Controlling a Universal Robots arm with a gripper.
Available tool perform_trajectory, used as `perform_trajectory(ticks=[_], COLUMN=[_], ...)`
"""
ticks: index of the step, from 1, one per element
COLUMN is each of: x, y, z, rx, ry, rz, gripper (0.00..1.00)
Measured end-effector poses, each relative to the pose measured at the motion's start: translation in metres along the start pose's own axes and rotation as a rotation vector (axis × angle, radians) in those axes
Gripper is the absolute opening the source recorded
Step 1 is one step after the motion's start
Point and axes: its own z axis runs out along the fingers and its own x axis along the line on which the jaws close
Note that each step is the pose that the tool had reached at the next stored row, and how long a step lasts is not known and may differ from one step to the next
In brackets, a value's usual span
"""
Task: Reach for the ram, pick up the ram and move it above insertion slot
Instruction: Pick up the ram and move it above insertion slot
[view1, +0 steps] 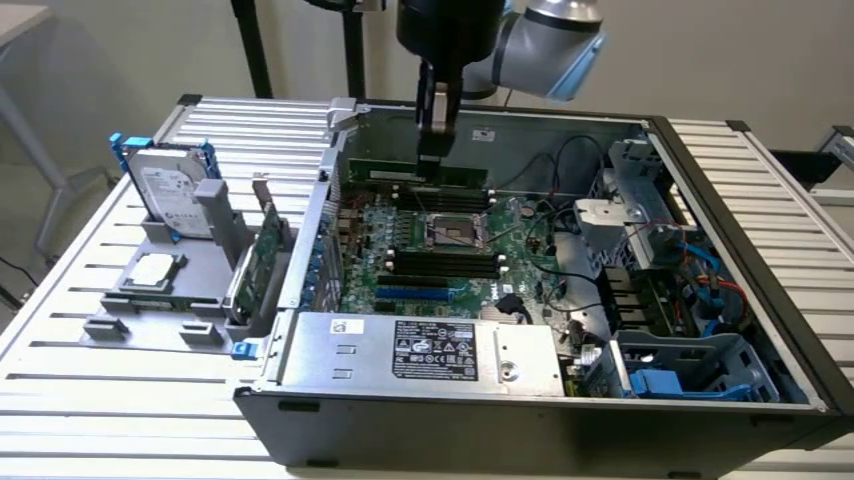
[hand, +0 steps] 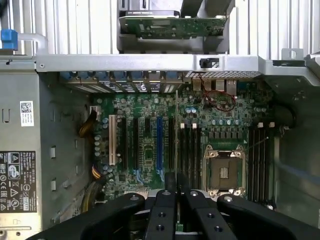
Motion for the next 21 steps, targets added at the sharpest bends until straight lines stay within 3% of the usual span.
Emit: perform_trajectory(ticks=[9,14,17,21], x=[-0.032,-0.052,-0.054,-0.054], y=[-0.0188,-0.0221,-0.0222,-0.0222], z=[0.0012,0.0037,0.0050,0.0050], rx=[0.0005,0.0075,0.0159,0.0162], ry=[0.0054,0.0181,0.0218,0.0219], rz=[0.000,0.001,0.001,0.001], gripper=[0.13,0.13,0.13,0.13])
